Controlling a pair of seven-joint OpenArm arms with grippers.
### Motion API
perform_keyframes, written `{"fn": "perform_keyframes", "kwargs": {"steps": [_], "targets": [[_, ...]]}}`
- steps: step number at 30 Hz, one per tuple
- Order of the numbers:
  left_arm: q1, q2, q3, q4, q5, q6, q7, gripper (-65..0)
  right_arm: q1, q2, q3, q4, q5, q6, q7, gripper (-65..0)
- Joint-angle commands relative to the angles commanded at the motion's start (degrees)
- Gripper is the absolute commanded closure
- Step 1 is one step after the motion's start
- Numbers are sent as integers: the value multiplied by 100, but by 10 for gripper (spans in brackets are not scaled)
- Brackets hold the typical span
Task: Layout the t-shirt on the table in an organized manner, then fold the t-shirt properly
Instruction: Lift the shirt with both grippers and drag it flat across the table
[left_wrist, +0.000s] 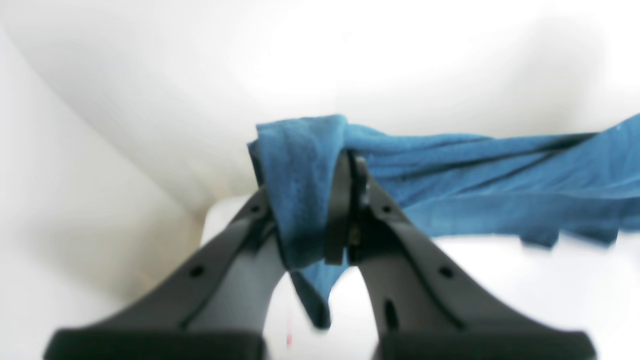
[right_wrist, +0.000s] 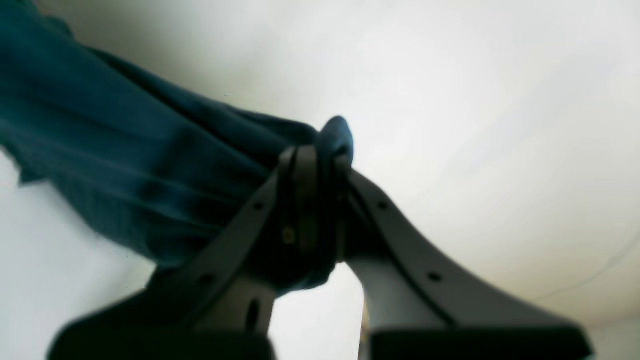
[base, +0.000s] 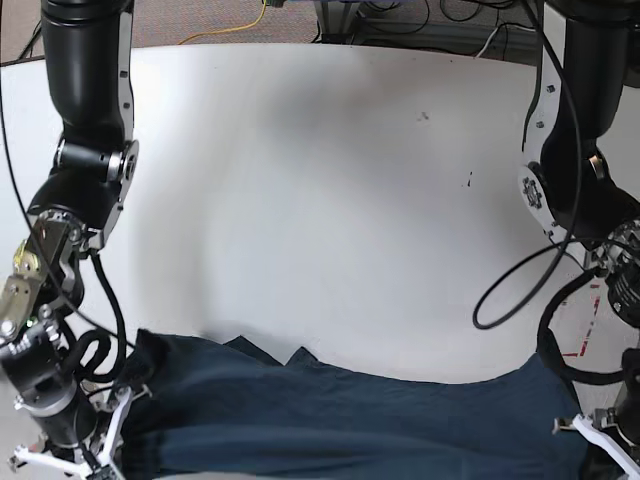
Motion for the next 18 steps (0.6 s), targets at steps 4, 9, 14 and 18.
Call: {"fn": "perform_keyframes", "kwargs": {"steps": [4, 9, 14, 18], "targets": [[756, -18, 0, 202, 0, 0, 0, -19, -941, -141, 281, 378, 9, 0, 0, -2], [1899, -35, -132, 440, 0, -149, 79, -19, -2189, -308, 738, 668, 18, 0, 0, -2], [2919, -26, -580, 598, 0, -580, 413, -18, -3244, -633, 1204, 703, 18, 0, 0, -2], [3692, -44, -958, 598, 0, -791, 479, -18, -3982, -826, 1486, 703, 9, 0, 26, -2]]}}
